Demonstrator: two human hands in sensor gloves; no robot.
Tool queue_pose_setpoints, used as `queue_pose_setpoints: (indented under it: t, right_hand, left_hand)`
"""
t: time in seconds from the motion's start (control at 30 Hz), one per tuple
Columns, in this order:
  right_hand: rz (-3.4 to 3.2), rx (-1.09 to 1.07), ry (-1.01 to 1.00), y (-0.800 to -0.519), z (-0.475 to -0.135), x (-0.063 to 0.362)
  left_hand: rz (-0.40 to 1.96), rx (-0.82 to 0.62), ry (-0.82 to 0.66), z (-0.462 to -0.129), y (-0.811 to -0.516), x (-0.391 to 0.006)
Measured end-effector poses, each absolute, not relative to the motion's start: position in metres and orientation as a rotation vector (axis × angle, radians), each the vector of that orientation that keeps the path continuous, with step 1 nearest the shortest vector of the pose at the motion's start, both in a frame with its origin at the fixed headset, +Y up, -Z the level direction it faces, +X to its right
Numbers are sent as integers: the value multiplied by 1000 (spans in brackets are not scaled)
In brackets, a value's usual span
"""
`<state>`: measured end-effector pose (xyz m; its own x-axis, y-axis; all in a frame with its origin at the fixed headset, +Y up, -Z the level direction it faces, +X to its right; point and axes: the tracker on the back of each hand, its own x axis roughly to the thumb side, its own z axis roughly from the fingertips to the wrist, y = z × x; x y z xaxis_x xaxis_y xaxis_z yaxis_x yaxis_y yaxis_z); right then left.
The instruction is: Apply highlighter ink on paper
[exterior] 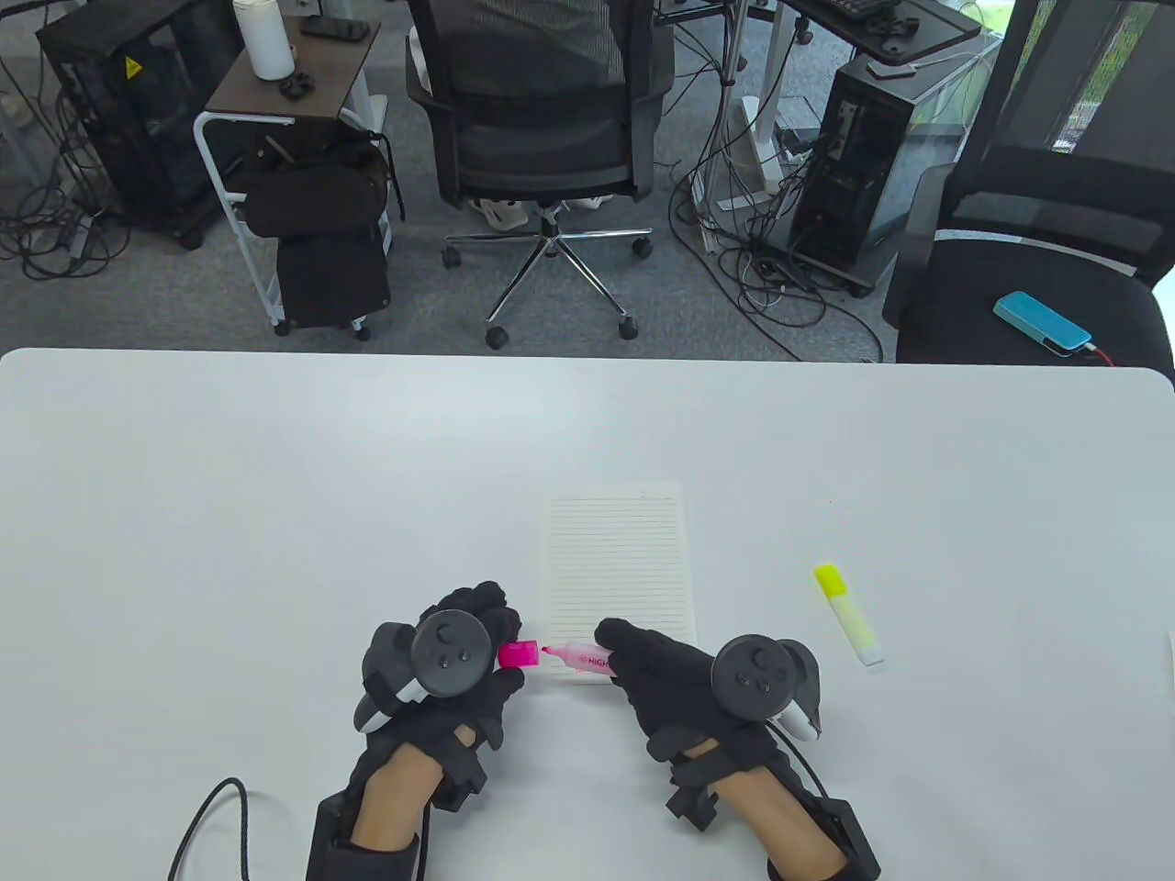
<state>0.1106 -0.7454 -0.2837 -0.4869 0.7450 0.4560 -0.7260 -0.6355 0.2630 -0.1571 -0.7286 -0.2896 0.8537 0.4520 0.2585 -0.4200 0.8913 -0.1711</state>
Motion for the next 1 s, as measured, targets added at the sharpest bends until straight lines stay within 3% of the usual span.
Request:
queue_pose_setpoints:
  t: [0.27,0.43,0.5,0.77,1.0]
  right_hand:
    - [2170,720,74,-750,-282,104]
    - [2099,734,71,-748,-282,106]
    - [2064,781,94,-748,-281,102]
    - [2083,875,63,-749,-276,96]
    - [2017,960,61,-745,-272,90]
  left_hand:
    - [522,-132,-387,-287,-730,-142]
    - [810,-195,-435,-289,-736,-141]
    - [814,-217,-471,-290,-739,-137]
    - [829,-266,-431,-292,-747,-136]
    - [1040,-342,-483,-299,-751,-148]
